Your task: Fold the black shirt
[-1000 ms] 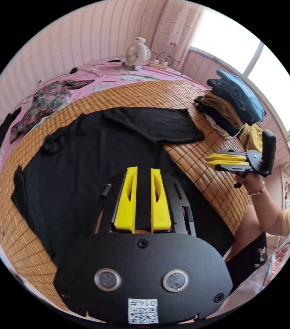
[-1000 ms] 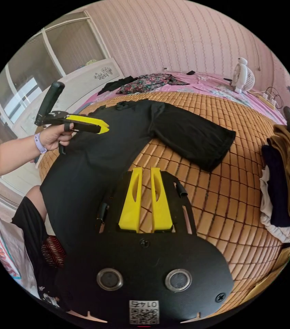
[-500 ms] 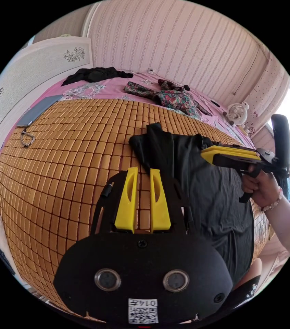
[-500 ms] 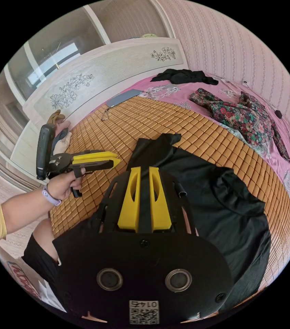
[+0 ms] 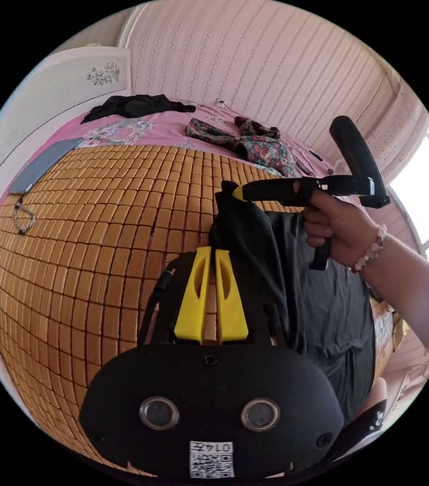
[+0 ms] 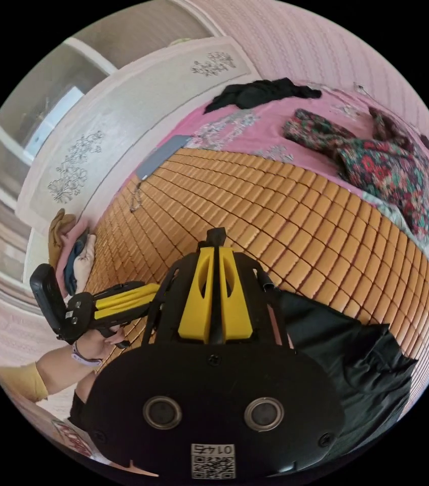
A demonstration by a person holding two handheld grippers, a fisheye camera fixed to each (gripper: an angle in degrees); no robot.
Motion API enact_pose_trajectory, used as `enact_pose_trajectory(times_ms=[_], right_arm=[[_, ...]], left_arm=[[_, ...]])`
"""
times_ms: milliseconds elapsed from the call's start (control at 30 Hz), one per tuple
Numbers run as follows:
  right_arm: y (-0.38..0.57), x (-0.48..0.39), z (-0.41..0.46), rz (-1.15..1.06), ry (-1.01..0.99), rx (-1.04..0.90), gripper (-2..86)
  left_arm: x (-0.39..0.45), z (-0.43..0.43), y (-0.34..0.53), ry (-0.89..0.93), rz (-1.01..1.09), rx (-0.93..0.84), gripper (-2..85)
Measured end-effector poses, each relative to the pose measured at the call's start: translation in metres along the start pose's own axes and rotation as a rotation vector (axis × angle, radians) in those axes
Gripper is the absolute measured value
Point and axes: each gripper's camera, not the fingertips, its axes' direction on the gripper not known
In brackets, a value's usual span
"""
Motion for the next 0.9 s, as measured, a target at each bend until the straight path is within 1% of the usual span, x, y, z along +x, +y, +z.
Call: enact_pose_trajectory(times_ms=[33,100,200,267,333,467,533,600,633,700,767,900], right_arm=[[-0.001,-0.013,-0.007,-0.059,-0.005,0.03,3.0],[-0.001,-0.028,-0.012,-0.116,-0.007,0.02,3.4],[0.008,-0.049,-0.009,-0.177,-0.001,-0.034,4.0],[0.017,-0.064,0.002,-0.207,-0.018,-0.082,4.4],[0.027,-0.089,0.026,-0.26,-0.039,-0.182,4.8],[0.039,-0.136,0.07,-0.373,-0.023,-0.299,5.3],[0.045,-0.166,0.101,-0.427,0.011,-0.352,5.6],[0.048,-0.182,0.123,-0.435,0.059,-0.378,5.9],[0.049,-0.191,0.135,-0.437,0.097,-0.387,5.3],[0.049,-0.198,0.149,-0.423,0.166,-0.37,4.3],[0.048,-0.202,0.157,-0.42,0.221,-0.337,3.4],[0.039,-0.207,0.17,-0.401,0.316,-0.262,1.3]], left_arm=[[-0.007,-0.015,0.011,0.027,-0.028,0.037,-0.2],[-0.034,-0.071,0.062,0.163,-0.137,0.182,-0.2],[-0.058,-0.117,0.121,0.172,-0.299,0.255,0.6],[-0.063,-0.125,0.143,0.146,-0.356,0.214,1.9],[-0.064,-0.131,0.156,0.14,-0.376,0.192,3.3],[-0.058,-0.143,0.163,0.02,-0.361,0.182,6.4],[-0.056,-0.144,0.16,0.016,-0.344,0.182,6.1],[-0.052,-0.136,0.153,-0.026,-0.319,0.144,5.8],[-0.052,-0.132,0.152,-0.037,-0.312,0.124,5.7],[-0.055,-0.117,0.148,-0.073,-0.307,0.028,5.4],[-0.056,-0.117,0.146,-0.096,-0.294,0.031,5.1],[-0.069,-0.118,0.137,-0.072,-0.324,0.03,5.4]])
